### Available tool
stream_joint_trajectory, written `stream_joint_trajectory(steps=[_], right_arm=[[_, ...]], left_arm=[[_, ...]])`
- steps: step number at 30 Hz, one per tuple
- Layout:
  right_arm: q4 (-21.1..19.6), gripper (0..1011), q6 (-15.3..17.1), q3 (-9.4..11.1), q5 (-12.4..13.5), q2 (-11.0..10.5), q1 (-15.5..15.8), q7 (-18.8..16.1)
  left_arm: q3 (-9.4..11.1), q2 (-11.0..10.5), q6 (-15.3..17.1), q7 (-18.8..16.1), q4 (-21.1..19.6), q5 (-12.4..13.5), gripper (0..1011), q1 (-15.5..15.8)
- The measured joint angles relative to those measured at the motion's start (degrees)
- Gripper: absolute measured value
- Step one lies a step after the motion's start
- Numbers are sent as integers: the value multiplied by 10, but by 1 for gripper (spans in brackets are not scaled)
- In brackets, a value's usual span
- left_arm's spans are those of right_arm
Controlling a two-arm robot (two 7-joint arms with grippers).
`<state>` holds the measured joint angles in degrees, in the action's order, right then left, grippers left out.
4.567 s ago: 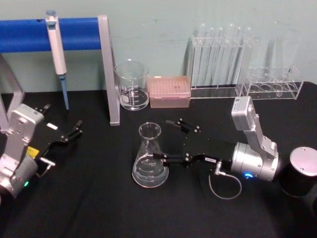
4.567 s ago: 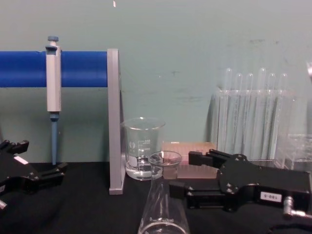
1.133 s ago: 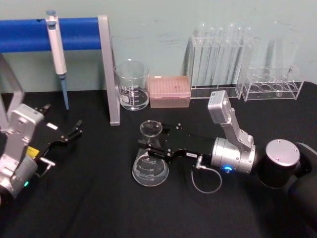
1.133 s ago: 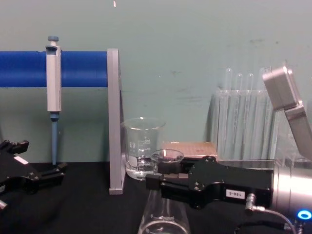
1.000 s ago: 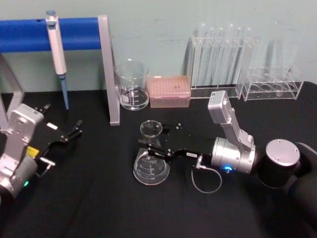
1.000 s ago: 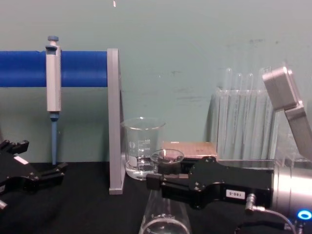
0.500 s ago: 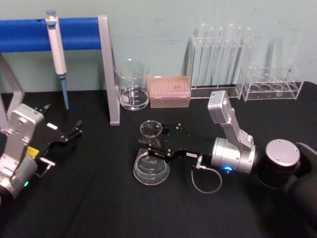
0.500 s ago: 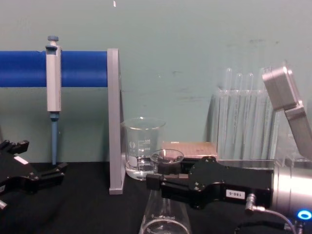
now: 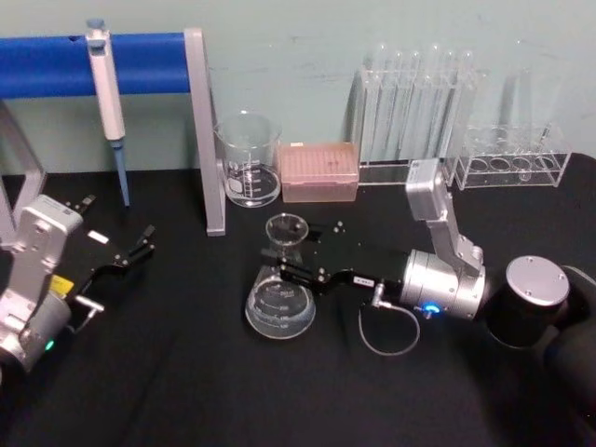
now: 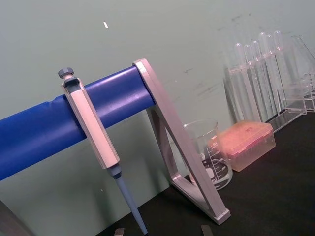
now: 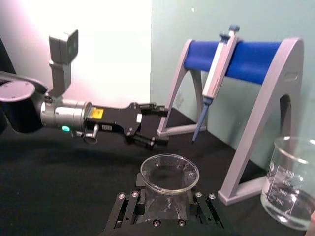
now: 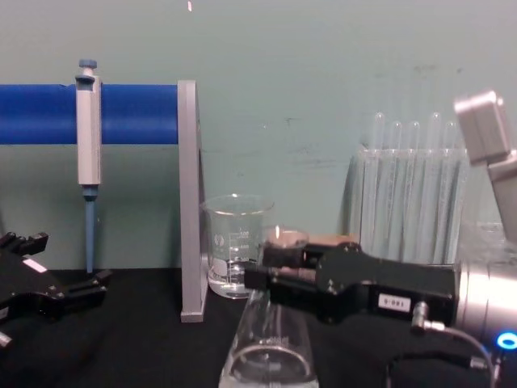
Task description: Grasp the erlenmeyer flask with one hand, shake it three times, then place it back.
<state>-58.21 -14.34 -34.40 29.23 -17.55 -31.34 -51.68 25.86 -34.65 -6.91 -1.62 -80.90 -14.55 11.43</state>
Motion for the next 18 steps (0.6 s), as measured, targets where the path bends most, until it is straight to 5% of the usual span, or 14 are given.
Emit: stream_joint_trajectory(steps=[8, 18], right_arm=[[-44, 459, 6, 11, 8, -13, 7, 17], [-131, 459, 34, 37, 10, -41, 32, 86]], left_arm=[[0, 0, 0, 0, 0, 0, 1001, 0], [0, 0, 0, 0, 0, 0, 1001, 0]])
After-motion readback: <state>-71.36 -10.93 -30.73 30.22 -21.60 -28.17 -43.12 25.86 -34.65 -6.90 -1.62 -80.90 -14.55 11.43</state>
